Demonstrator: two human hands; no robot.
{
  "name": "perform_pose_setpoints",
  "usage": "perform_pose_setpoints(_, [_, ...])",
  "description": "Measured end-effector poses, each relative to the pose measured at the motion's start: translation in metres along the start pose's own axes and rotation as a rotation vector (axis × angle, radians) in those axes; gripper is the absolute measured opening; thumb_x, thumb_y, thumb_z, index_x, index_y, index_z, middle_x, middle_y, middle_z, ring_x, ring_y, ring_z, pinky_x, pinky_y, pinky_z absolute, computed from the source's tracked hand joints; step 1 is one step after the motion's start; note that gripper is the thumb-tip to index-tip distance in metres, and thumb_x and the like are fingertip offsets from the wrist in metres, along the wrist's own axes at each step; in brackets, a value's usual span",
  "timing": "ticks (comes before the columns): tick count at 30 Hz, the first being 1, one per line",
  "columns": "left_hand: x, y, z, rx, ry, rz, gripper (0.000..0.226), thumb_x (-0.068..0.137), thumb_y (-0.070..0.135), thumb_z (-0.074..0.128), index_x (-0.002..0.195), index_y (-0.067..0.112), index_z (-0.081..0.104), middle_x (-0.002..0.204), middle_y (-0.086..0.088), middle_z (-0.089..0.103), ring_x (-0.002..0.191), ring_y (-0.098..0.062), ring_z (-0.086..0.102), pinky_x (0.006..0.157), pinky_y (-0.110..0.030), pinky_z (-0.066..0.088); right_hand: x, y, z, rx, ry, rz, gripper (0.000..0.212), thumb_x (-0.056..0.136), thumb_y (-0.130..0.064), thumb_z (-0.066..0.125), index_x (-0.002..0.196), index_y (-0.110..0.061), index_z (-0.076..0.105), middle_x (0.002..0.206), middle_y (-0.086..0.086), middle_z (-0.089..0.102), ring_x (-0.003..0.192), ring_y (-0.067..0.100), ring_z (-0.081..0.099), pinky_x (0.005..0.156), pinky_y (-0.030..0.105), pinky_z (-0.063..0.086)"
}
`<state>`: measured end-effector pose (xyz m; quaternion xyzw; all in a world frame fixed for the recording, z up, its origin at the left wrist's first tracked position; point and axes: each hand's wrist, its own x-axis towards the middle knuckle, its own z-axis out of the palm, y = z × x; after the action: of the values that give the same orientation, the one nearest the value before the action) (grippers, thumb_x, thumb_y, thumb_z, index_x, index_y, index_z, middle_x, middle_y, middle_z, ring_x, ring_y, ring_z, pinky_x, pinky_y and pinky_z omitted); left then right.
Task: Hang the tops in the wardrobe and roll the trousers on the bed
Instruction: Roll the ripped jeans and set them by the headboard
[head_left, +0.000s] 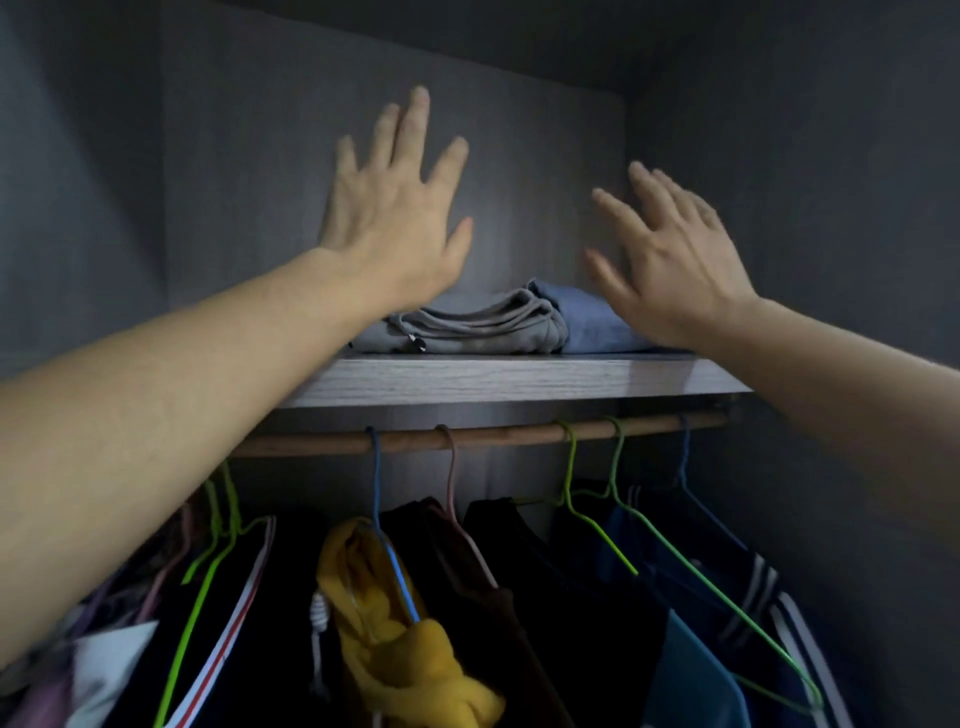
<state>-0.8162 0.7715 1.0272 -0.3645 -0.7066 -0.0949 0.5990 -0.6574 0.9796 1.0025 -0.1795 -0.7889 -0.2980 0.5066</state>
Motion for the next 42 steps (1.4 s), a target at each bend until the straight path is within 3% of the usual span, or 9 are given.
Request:
perform_pose_setpoints(4, [-0.02, 0.029, -0.02, -0.058, -0.009, -0.067, 0.068, 0.096, 0.059, 0.025, 0.153, 0.022, 0.023, 0.162, -0.02, 0.005, 0.149, -0.038, 0.006, 0.115, -0.065, 0.011, -0.04, 0.017, -0.034, -0.09, -0.004, 0.009, 0.065, 0.1, -0.051, 0.036, 0.155, -0.019, 0.028, 0.161, 0.022, 0.021, 0.15, 0.036, 0.018, 0.122, 0.052, 0.011])
perform_pose_setpoints(9, [-0.051, 0.087, -0.071, -0.215, 0.038, -0.098, 0.069, 0.096, 0.06, 0.018, 0.153, 0.022, 0.025, 0.162, -0.02, 0.009, 0.149, -0.037, 0.006, 0.115, -0.066, 0.008, -0.11, 0.061, -0.098, -0.185, 0.016, -0.018, 0.064, 0.1, -0.053, 0.031, 0.155, -0.019, 0.028, 0.162, 0.021, 0.017, 0.151, 0.036, 0.013, 0.122, 0.052, 0.006])
perform_pose_setpoints(13, [-0.093, 0.179, -0.12, -0.565, 0.174, -0.199, 0.063, 0.1, 0.056, 0.023, 0.152, 0.021, 0.03, 0.162, -0.016, 0.016, 0.15, -0.034, 0.011, 0.117, -0.06, 0.011, -0.201, 0.109, -0.16, -0.128, 0.076, 0.12, 0.061, 0.102, -0.052, 0.031, 0.155, -0.022, 0.03, 0.163, 0.02, 0.016, 0.152, 0.036, 0.011, 0.123, 0.051, 0.006])
perform_pose_setpoints(16, [-0.132, 0.279, -0.148, -0.709, 0.151, -0.205, 0.062, 0.101, 0.054, 0.025, 0.153, 0.02, 0.028, 0.162, -0.016, 0.014, 0.15, -0.033, 0.01, 0.118, -0.057, 0.011, -0.295, 0.153, -0.196, -0.185, -0.008, 0.16, 0.061, 0.102, -0.053, 0.029, 0.156, -0.024, 0.027, 0.164, 0.018, 0.013, 0.152, 0.035, 0.009, 0.123, 0.053, 0.007])
perform_pose_setpoints(20, [-0.175, 0.411, -0.188, -0.835, 0.034, -0.103, 0.065, 0.1, 0.052, 0.028, 0.155, 0.017, 0.024, 0.163, -0.018, 0.01, 0.15, -0.035, 0.007, 0.118, -0.058, 0.009, -0.427, 0.226, -0.244, -0.303, -0.22, 0.228, 0.064, 0.101, -0.053, 0.031, 0.157, -0.023, 0.022, 0.164, 0.019, 0.009, 0.152, 0.036, 0.007, 0.122, 0.054, 0.007])
perform_pose_setpoints(26, [-0.229, 0.567, -0.234, -0.994, -0.118, 0.082, 0.065, 0.1, 0.051, 0.028, 0.156, 0.018, 0.018, 0.163, -0.017, 0.002, 0.151, -0.033, 0.001, 0.117, -0.06, 0.006, -0.583, 0.314, -0.325, -0.435, -0.443, 0.49, 0.074, 0.1, -0.055, 0.031, 0.159, -0.02, 0.004, 0.165, 0.017, -0.002, 0.153, 0.033, -0.002, 0.123, 0.054, 0.006])
perform_pose_setpoints(34, [-0.28, 0.771, -0.288, -1.184, -0.244, 0.374, 0.07, 0.099, 0.053, 0.027, 0.157, 0.017, 0.013, 0.164, -0.017, -0.001, 0.151, -0.034, -0.002, 0.117, -0.062, 0.005, -0.739, 0.395, -0.416, -0.582, -0.563, 0.695, 0.074, 0.099, -0.053, 0.038, 0.159, -0.017, 0.012, 0.165, 0.019, 0.003, 0.153, 0.035, 0.004, 0.123, 0.053, 0.007])
perform_pose_setpoints(39, [-0.293, 0.933, -0.333, -1.359, -0.302, 0.538, 0.071, 0.099, 0.056, 0.026, 0.157, 0.017, 0.014, 0.164, -0.016, -0.003, 0.151, -0.032, -0.003, 0.115, -0.065, 0.005, -0.829, 0.478, -0.485, -0.718, -0.697, 0.821, 0.073, 0.1, -0.052, 0.035, 0.159, -0.015, 0.012, 0.165, 0.02, 0.003, 0.152, 0.035, 0.005, 0.122, 0.055, 0.011])
perform_pose_setpoints(42, [-0.297, 1.016, -0.365, -1.415, -0.355, 0.629, 0.071, 0.1, 0.056, 0.024, 0.157, 0.014, 0.015, 0.163, -0.018, 0.0, 0.151, -0.035, 0.0, 0.115, -0.065, 0.007, -0.864, 0.522, -0.531, -0.793, -0.77, 0.899, 0.075, 0.098, -0.048, 0.043, 0.159, -0.014, 0.015, 0.164, 0.021, 0.006, 0.152, 0.037, 0.007, 0.122, 0.054, 0.009])
